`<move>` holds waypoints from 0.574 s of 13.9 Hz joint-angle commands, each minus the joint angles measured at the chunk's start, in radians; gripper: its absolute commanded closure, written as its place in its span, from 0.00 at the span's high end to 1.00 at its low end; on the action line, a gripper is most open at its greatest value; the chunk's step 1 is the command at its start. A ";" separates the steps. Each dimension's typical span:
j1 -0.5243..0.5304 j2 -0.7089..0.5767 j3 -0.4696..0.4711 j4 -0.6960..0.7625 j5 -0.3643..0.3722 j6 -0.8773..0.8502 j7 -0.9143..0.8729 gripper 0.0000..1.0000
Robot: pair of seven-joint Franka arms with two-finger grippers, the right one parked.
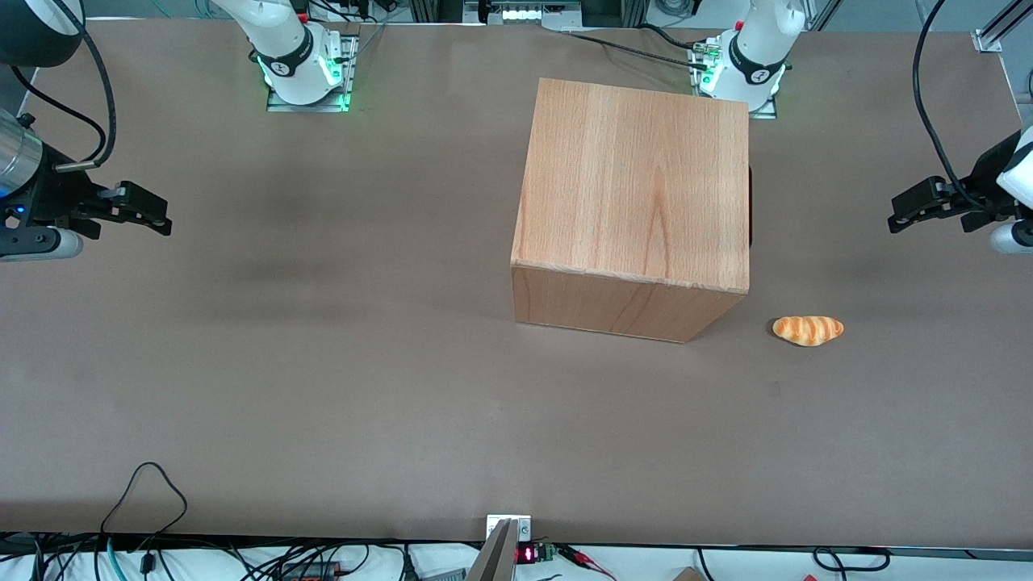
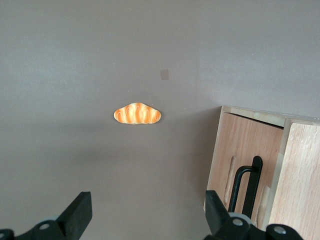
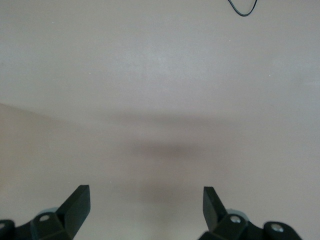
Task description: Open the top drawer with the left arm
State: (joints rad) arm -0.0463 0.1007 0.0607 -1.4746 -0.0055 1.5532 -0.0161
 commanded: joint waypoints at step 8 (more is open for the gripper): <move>-0.010 -0.022 -0.001 -0.012 -0.010 -0.100 -0.004 1.00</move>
State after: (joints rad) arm -0.0466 0.0999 0.0594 -1.4746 -0.0055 1.4860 -0.0161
